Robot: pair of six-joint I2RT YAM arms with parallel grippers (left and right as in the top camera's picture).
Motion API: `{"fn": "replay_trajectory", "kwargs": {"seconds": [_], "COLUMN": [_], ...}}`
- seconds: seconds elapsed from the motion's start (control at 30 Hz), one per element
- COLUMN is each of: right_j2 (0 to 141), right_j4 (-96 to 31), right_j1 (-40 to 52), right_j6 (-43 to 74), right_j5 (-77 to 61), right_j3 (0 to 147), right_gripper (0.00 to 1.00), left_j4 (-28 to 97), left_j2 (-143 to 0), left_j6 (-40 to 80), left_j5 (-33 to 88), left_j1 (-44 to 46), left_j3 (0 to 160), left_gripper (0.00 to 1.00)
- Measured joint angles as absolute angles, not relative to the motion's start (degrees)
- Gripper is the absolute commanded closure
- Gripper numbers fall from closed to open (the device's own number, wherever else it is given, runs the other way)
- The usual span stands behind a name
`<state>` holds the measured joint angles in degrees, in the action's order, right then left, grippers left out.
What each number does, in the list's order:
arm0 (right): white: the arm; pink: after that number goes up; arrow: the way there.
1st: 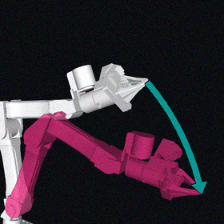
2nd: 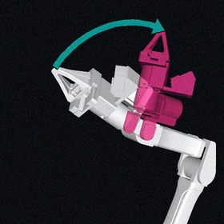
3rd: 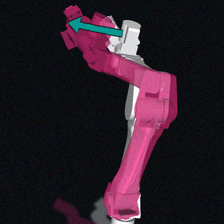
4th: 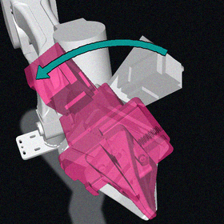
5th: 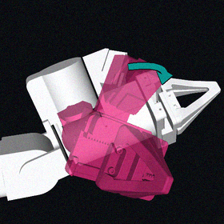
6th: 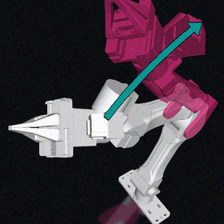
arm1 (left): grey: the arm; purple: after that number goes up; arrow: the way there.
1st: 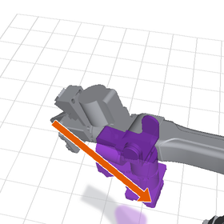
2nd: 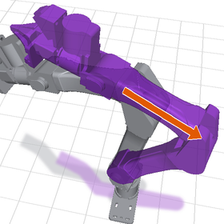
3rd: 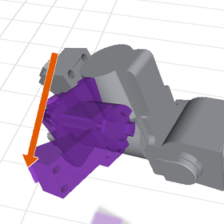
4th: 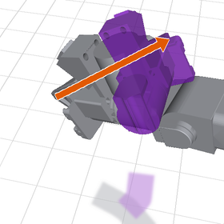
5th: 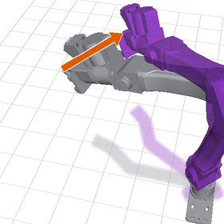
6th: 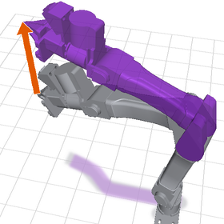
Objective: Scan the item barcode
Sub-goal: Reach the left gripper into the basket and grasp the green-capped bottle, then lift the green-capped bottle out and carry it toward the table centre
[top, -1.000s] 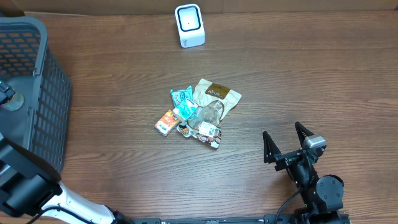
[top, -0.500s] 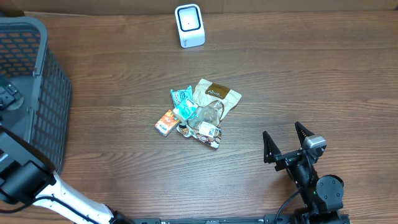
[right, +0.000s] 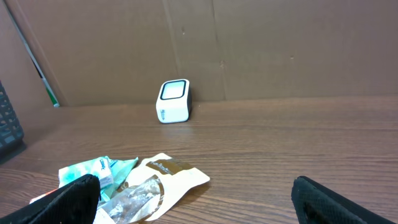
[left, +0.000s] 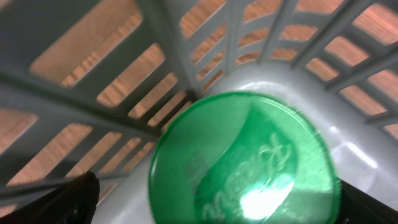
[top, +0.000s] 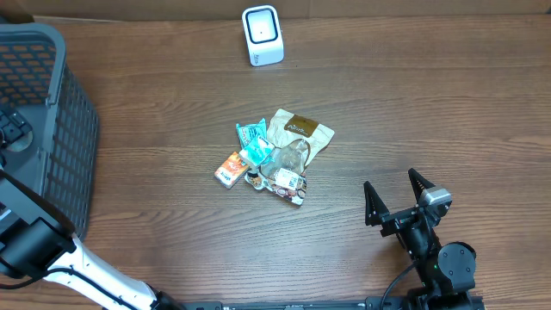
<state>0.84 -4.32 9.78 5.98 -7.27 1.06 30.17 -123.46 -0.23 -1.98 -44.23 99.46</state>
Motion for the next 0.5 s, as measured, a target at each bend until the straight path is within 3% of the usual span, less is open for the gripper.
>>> {"fn": "replay_trajectory", "kwargs": {"seconds": [0.13, 0.5], "right_j2": [0.84, 0.84], "right_j4": [-4.34, -4.32], "right_j1": [9.78, 9.78], "right_j6": [6.0, 5.98], "right_j5": [-7.29, -7.29], "right_j3": [1.06, 1.06], "right_gripper": [0.0, 0.0], "left_j4": [28.75, 27.57], "left_j2": [-124.01, -125.08], "left_j6": [-0.23, -0.58], "left_j5": [-0.51, 3.92], "left_j1": [-44.23, -44.23], "left_j3": [99.44, 99.46], "left_gripper": [0.08, 0.37]}}
